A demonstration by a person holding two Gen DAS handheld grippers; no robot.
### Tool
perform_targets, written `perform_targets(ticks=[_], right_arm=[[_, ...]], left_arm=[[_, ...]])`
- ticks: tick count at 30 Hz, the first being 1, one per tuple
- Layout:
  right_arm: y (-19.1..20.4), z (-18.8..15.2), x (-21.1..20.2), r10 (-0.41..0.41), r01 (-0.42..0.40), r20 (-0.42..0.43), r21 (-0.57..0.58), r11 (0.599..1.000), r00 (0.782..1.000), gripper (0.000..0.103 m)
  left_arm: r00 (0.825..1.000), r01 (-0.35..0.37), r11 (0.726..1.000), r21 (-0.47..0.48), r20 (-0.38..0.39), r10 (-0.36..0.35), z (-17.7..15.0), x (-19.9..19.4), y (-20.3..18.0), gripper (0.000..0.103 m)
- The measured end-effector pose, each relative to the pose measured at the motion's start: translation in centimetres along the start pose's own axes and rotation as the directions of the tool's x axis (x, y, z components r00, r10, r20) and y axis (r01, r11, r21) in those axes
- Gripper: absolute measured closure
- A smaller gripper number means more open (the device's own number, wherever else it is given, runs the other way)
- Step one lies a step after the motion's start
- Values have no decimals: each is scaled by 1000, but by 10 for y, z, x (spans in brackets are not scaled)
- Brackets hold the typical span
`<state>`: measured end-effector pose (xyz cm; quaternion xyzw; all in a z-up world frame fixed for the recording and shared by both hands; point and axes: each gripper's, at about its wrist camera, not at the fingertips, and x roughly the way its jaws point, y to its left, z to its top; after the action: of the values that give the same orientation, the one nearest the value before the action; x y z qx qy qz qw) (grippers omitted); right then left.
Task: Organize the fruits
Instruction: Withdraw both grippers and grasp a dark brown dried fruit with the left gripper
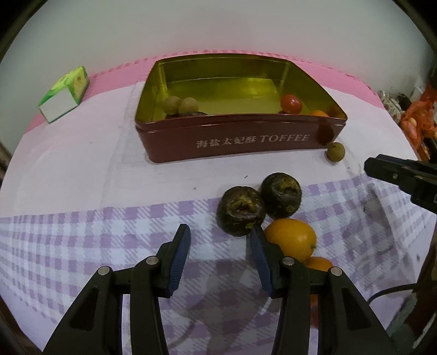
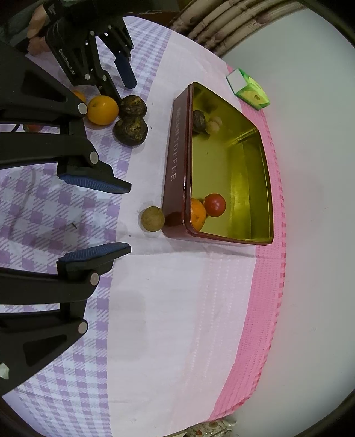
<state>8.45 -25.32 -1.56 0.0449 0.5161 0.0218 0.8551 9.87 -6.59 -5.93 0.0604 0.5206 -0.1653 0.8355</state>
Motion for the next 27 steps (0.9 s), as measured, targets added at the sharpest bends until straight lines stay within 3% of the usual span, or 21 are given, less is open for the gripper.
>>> perform_targets(ticks=[27], right_arm=[[-4,5,32,7,-7,-36,1,1000,999,68]], left_arm=[[1000,-16,1000,-8,13,16,17,15,-2,56]])
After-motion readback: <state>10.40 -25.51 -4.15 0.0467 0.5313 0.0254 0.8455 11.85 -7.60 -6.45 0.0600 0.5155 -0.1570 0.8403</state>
